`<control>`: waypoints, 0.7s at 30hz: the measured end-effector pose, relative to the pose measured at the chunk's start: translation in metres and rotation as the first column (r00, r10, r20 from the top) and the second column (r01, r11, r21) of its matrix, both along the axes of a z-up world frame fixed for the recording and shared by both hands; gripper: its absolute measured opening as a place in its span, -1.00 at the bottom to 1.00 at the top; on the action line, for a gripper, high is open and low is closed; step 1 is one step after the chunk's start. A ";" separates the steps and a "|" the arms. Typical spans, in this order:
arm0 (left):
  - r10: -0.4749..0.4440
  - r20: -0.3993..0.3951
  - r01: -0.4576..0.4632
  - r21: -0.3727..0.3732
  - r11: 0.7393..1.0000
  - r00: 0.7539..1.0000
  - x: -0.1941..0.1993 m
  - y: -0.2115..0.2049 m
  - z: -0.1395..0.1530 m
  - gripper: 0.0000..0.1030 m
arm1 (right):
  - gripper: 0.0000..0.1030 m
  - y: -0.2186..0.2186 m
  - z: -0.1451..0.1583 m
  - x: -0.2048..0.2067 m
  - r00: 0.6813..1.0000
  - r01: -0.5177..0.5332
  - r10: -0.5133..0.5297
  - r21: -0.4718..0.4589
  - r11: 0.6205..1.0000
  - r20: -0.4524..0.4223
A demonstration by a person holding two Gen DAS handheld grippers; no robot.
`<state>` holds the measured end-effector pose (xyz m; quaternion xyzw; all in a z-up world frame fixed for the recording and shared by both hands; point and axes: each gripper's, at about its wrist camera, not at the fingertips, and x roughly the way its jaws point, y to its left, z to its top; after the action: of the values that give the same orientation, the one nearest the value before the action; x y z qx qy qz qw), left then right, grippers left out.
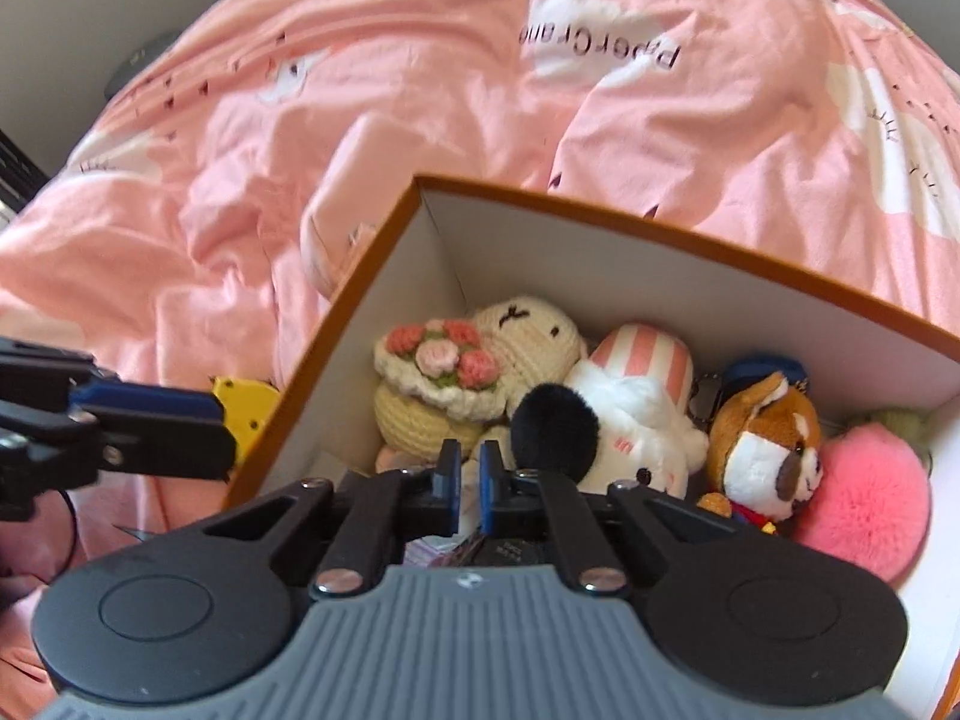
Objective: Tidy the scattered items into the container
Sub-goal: 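Withdraw both tools from the box toward the yellow tape measure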
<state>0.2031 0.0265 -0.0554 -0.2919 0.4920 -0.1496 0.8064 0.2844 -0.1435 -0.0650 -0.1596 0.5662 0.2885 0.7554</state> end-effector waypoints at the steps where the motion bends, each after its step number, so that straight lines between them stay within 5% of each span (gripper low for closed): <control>1: 0.000 -0.002 0.000 -0.001 1.000 1.000 0.001 0.001 -0.001 -0.46 | -0.90 0.000 -0.005 0.001 1.000 -0.002 0.001 -0.010 1.000 -0.018; 8: 0.006 -0.021 -0.006 -0.002 1.000 1.000 0.007 0.004 -0.008 -0.46 | -0.98 -0.008 -0.027 0.005 0.994 0.016 -0.016 -0.004 1.000 -0.107; 21: -0.034 -0.019 0.035 0.039 0.999 0.999 0.005 -0.007 -0.007 -0.46 | -0.80 -0.025 0.013 -0.026 0.999 0.019 -0.017 0.094 0.995 -0.030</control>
<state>0.2082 0.0191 -0.0623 -0.2686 0.5070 -0.1510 0.8050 0.2583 -0.1689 -0.0517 -0.1143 0.5645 0.3105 0.7562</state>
